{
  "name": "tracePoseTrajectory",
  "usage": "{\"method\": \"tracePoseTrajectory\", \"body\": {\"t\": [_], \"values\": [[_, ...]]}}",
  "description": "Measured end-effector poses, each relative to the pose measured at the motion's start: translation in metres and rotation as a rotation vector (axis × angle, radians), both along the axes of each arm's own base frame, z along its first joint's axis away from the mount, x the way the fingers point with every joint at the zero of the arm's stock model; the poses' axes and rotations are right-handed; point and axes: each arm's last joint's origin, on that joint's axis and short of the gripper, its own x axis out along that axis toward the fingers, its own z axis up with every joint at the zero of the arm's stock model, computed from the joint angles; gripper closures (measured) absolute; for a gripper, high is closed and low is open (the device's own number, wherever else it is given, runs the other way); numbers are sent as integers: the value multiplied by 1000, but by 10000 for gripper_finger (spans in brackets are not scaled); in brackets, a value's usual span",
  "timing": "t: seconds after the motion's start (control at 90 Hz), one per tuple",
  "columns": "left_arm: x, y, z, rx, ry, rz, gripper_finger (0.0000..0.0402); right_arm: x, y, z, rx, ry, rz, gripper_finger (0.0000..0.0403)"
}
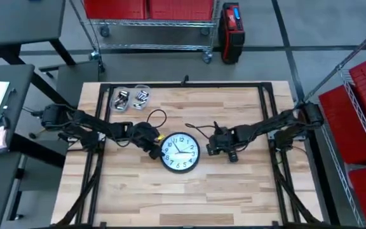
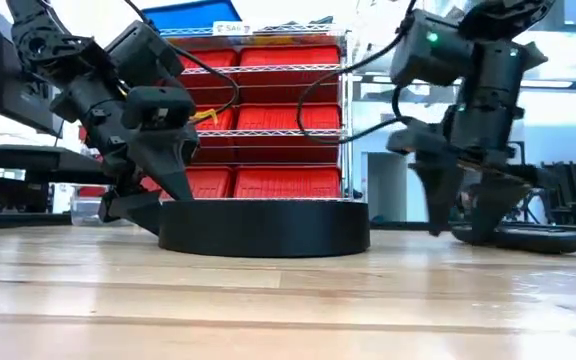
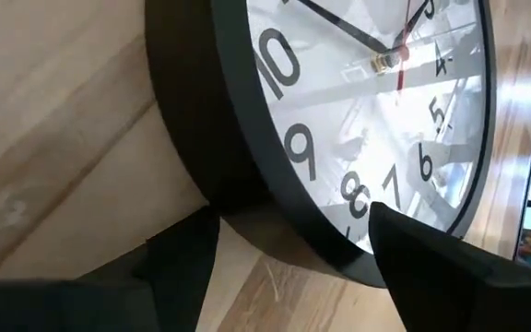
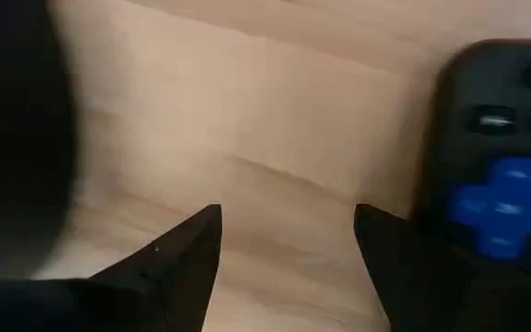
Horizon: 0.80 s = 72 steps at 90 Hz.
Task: Insert battery
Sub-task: Insert the silver battery into the wall clock battery compartment
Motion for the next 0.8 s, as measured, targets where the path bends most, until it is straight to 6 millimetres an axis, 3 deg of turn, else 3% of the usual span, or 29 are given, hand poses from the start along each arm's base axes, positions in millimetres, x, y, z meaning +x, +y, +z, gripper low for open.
{"method": "tracePoseTrajectory", "body": {"t": [0.1, 0.244, 0.478, 0.8], "values": [[0, 0, 0, -7, 1, 6, 146, 3, 1, 9, 22, -82, 4, 163], [0, 0, 0, -10, -2, 9, 146, 26, 7, 21, 40, -343, 22, 163], [1, 0, 1, -3, -11, 0, 146, 58, 15, -16, 79, -463, 8, 163], [0, 0, 0, 18, -10, -22, 146, 62, 29, -39, 80, -426, -4, 163]]}}
